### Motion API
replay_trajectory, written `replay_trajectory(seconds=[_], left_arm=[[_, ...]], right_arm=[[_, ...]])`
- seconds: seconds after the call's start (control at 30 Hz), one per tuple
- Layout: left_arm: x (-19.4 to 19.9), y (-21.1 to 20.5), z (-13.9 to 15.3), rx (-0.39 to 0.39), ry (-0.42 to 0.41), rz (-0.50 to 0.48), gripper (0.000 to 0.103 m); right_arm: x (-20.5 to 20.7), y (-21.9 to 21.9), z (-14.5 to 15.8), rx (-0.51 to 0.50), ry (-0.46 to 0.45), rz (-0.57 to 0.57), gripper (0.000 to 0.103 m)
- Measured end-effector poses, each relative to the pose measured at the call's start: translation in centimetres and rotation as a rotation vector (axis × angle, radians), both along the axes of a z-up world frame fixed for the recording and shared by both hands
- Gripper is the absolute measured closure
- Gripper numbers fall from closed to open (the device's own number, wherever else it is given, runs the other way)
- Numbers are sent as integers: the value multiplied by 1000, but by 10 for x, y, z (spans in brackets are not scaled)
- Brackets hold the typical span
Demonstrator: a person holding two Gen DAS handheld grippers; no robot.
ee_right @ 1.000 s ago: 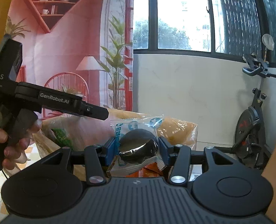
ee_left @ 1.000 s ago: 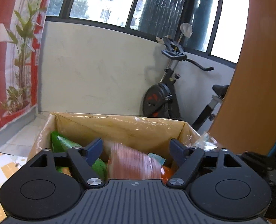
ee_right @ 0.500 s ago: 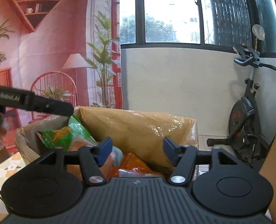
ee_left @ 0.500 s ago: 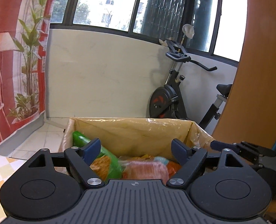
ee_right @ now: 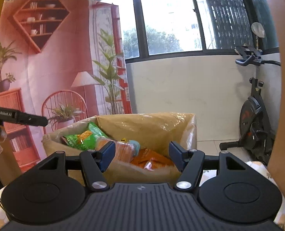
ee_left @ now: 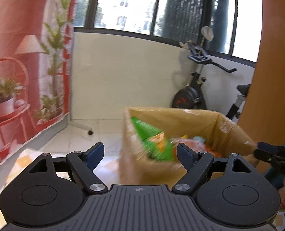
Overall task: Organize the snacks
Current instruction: 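Withdraw both tools from the box and move the left tool to the yellow cake packet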
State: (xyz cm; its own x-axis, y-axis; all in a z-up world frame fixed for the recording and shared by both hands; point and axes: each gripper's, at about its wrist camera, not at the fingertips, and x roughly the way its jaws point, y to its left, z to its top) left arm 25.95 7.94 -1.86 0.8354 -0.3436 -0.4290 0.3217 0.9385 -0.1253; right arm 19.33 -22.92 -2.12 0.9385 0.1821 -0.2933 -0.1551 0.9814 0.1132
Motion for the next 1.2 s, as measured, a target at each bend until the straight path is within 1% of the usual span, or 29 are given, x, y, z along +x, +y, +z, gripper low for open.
replay_trajectory(seconds=[0.17, 0.3, 0.4, 0.6, 0.8, 0.83, 0.9, 0.93, 1.0, 1.03, 1.13, 1.2], left_arm=[[-12, 25, -16, -36, 46, 63, 18], [-18, 37, -35, -68, 86, 100, 18], [-21, 40, -51, -73, 130, 112, 19], [-24, 41, -69, -61, 172, 107, 19], [-20, 41, -87, -43, 219, 108, 19], [-16, 42, -92, -37, 237, 104, 19], [-14, 44, -100, -21, 248, 140, 19], [-13, 45, -103, -26, 254, 152, 19], [-13, 48, -108, -47, 270, 150, 19], [-14, 48, -109, -45, 273, 147, 19], [-17, 47, -113, -16, 280, 137, 19], [-17, 48, -116, -10, 288, 135, 19]], right_arm=[[-33, 5, -8, -10, -47, -14, 38], [-47, 7, -15, 10, -29, -18, 38], [-55, 11, -25, -3, -9, -12, 38], [-58, 23, -55, 3, 90, 10, 38], [-51, 32, -83, -1, 168, 38, 39], [-49, 35, -89, -7, 186, 46, 39], [-46, 44, -106, -45, 235, 68, 43], [-45, 48, -113, -61, 258, 74, 44], [-43, 55, -128, -60, 307, 96, 44], [-42, 57, -134, -53, 326, 105, 44], [-36, 67, -145, -66, 379, 132, 44], [-30, 71, -151, -89, 413, 140, 44]])
